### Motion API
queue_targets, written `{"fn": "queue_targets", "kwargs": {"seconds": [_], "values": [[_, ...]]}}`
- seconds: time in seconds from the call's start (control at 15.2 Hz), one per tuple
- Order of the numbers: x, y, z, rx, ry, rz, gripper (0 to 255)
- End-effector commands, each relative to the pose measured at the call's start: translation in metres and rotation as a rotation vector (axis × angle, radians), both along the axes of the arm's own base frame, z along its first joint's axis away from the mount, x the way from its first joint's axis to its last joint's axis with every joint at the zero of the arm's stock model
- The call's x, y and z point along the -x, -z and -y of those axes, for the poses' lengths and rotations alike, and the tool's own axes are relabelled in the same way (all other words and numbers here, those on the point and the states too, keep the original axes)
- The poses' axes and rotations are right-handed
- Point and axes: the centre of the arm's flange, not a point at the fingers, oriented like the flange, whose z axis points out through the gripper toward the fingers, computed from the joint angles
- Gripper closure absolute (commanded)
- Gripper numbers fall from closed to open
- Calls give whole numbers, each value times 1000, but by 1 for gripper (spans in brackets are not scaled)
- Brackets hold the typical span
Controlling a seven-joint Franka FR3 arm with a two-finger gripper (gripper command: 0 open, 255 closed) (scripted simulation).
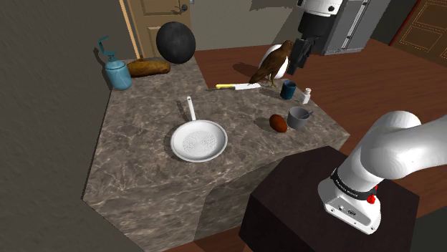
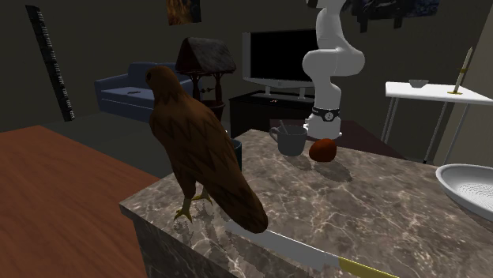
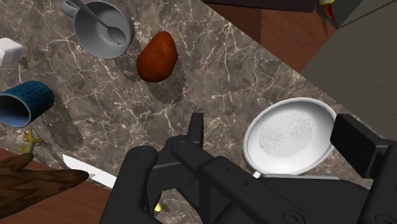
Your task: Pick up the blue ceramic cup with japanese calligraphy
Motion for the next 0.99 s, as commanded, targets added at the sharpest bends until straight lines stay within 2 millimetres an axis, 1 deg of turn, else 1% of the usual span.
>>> {"fn": "queue_targets", "kwargs": {"seconds": [0.0,0.92], "values": [[0,0,0,0,0,0,0],[-72,105,128,52,22,-40,0]]}}
